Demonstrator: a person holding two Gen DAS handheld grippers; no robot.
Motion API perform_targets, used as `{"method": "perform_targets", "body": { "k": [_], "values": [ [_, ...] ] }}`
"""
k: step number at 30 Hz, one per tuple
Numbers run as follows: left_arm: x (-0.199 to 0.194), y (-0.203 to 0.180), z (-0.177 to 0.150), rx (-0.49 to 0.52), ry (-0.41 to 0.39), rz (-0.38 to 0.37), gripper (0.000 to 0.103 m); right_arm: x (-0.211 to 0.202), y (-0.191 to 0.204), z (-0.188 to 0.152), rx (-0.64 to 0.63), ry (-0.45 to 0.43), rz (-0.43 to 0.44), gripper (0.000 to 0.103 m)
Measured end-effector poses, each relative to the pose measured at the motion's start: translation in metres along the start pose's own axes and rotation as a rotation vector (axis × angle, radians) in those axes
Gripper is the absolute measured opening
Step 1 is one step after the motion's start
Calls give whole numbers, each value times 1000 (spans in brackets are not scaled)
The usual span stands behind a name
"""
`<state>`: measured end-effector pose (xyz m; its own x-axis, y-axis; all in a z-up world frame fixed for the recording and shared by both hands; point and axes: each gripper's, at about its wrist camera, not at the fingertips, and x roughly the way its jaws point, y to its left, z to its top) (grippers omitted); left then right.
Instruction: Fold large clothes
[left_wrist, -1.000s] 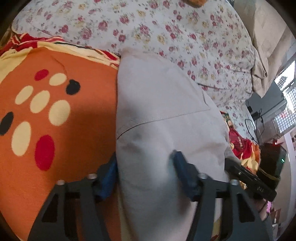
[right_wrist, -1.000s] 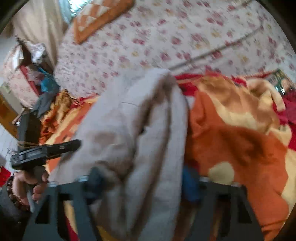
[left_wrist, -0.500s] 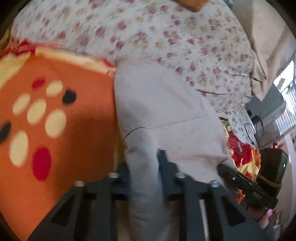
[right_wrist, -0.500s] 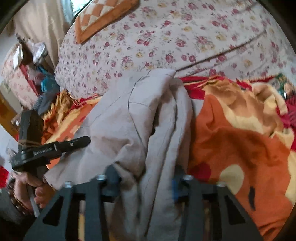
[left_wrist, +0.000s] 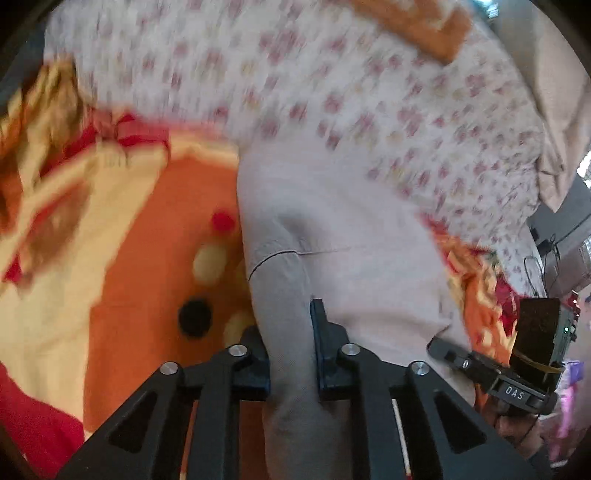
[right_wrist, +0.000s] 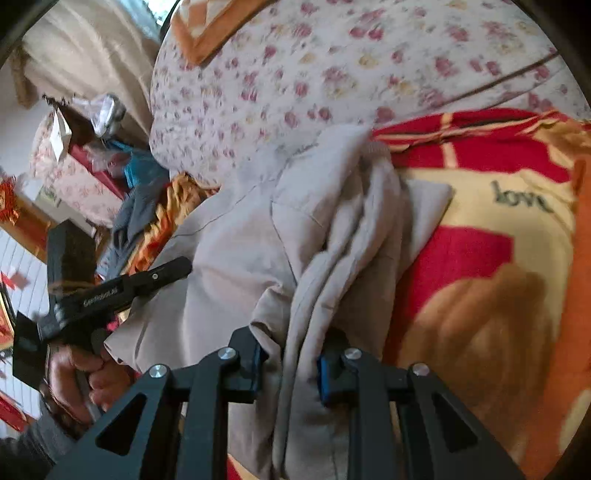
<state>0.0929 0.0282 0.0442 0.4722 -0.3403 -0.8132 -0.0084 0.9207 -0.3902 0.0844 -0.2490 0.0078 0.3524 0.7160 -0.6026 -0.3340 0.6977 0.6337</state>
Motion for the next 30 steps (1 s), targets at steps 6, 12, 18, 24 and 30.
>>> {"method": "perform_targets", "body": {
  "k": [6, 12, 18, 24, 30],
  "values": [
    [-2, 16, -3, -63, 19, -27, 22, -30, 2, -11, 36, -15, -51, 40],
    [-61, 1, -24, 62, -171, 41, 22, -82, 48, -14, -133, -113, -156, 40],
    [-42, -23, -63, 183, -54, 120, 12, -35, 79, -19, -222, 16, -321, 37],
    [-7, -15, -73, 124, 54, 170, 11, -13, 38, -44, -98, 128, -373, 29],
    [-54, -21, -53, 87, -125, 62, 11, -58, 77, -19, -183, -8, -385, 29]
  ]
}}
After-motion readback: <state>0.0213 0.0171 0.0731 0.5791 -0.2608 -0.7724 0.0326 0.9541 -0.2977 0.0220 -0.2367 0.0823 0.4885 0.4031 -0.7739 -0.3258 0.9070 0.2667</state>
